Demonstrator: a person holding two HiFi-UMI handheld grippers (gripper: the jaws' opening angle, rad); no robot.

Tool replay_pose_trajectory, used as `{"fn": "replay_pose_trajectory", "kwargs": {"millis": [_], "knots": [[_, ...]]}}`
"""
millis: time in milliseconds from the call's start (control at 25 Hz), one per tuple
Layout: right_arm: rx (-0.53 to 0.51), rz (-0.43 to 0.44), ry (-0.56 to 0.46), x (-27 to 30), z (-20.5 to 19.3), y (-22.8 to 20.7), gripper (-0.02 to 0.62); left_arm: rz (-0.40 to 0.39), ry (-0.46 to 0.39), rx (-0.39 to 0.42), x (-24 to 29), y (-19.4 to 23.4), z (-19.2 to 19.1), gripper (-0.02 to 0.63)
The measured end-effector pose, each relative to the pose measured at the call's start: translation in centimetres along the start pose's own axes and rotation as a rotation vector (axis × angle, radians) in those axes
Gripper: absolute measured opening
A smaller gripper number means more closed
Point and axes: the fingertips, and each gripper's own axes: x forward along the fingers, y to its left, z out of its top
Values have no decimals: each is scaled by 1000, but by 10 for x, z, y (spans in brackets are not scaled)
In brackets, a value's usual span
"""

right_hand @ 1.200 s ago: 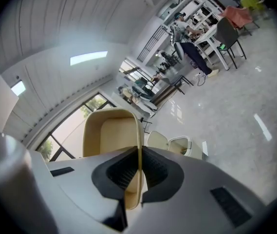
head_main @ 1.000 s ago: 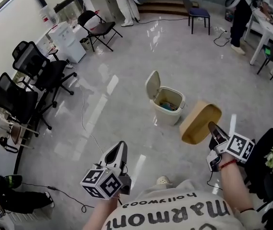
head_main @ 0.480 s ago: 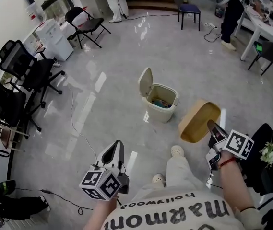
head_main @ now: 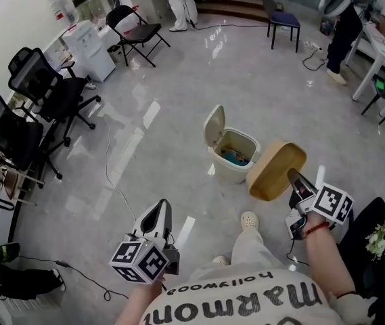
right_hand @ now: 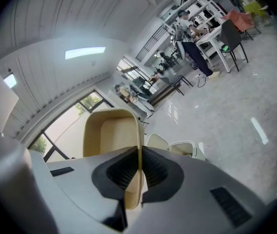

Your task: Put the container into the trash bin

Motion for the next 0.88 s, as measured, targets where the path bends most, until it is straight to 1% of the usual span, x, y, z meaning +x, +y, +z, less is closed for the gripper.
{"fn": "replay_pose_trajectory", "kwargs": {"millis": [160,360,480,760,880], "knots": [[-18,25,28,32,26,-7,14,31,-20,-29,29,2,9,-3],[-36,59,49,79,73,-17,15,71,-45,-63,72,-2,22,-3],[-45,84,70,106,96,-19,14,109,-60,-87,91,-1,30,-3],[-56,125,141,170,132,-26,14,210,-84,-123,128,8,40,-4],[-71,137,170,192,141,-30,14,234,-99,-138,144,10,41,-3]]}}
